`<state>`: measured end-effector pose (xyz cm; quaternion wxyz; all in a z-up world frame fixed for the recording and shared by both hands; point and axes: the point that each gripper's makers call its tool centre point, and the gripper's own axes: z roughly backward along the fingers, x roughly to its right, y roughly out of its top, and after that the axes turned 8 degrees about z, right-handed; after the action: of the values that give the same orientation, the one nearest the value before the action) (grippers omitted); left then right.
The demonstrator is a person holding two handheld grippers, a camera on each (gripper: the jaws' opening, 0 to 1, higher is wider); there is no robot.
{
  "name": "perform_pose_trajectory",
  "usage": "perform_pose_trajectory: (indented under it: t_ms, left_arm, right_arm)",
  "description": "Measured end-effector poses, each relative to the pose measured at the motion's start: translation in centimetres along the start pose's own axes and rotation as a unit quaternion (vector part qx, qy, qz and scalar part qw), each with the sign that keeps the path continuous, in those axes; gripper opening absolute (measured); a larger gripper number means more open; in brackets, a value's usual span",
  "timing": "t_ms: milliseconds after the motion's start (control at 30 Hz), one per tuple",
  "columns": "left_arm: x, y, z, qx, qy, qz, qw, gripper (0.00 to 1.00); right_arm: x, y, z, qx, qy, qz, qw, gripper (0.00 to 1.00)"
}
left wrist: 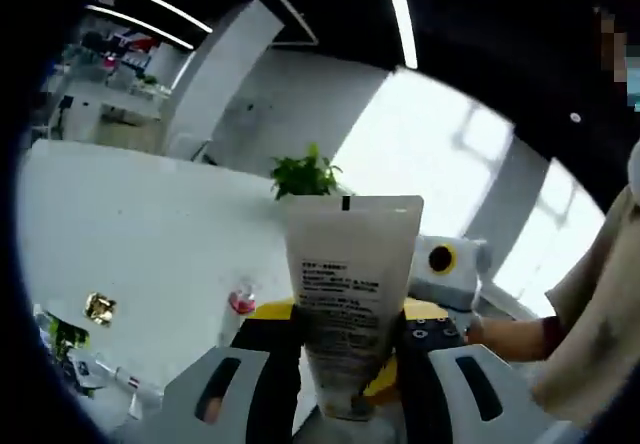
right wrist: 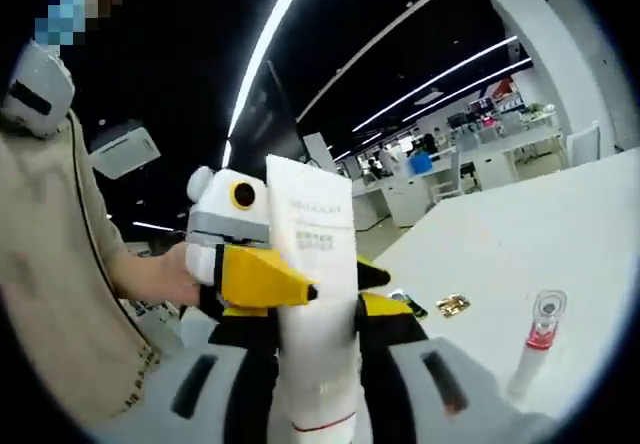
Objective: Arrange the skincare products in the storage area until every visible bottle or jar stands upright without overlapping.
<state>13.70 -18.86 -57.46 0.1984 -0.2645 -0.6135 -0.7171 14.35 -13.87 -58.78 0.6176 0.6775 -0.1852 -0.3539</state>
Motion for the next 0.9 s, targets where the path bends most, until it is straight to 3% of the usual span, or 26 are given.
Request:
perform_pose_trajectory:
  t_ms: [33,133,200,300,433,533,667,767,833,900]
  left_arm:
    - [0.9,0.1,0.1,-0.003,-0.029,-0.001,0.9996,0.33]
    - [3.1,0.3,0.7,-0.014,-0.093,0.004,0.9955,0.33]
    - [4.2,0.1,1.1,-0.030,-0.126,-0.007,0.9916,0.33]
    - [4.4,0.0,1.4,-0.042,-0.135,-0.021,0.9897,0.34]
    - [3.9,0.7,1.4,-0.029,-0.126,-0.014,0.9915,0.33]
    - [3.2,1.6,1.0,0.000,-0.105,-0.004,0.9944,0.32]
    - [1.2,2.2,0.3,0.013,-0.029,-0.029,0.9991,0.27]
    - [0.0,2.0,-0.2,0.013,0.032,-0.031,0.9989,0.22]
    - [-0.6,2.0,-0.4,0.014,0.065,-0.038,0.9971,0.18]
    - [-0.6,1.9,-0.6,0.007,0.087,-0.080,0.9930,0.16]
  right_arm:
    - [-0.2,0.1,0.0,0.001,0.006,-0.006,1.0000,0.35]
    - [-2.2,1.0,0.0,0.024,0.069,-0.056,0.9957,0.40]
    - [-4.0,1.2,0.0,0.028,0.107,-0.088,0.9899,0.37]
    - [-4.0,1.2,-0.7,0.038,0.078,-0.024,0.9959,0.35]
    - [-2.9,2.0,-0.8,0.073,0.025,-0.029,0.9966,0.34]
    - [-1.6,2.3,-0.8,0.075,-0.016,-0.023,0.9968,0.34]
    - [1.3,1.8,-0.4,0.042,-0.113,0.019,0.9926,0.34]
    - [3.0,1.4,0.1,0.004,-0.179,0.069,0.9814,0.35]
    - [4.1,1.0,0.5,-0.029,-0.222,0.103,0.9692,0.35]
    - [4.6,0.9,0.6,-0.047,-0.244,0.139,0.9587,0.35]
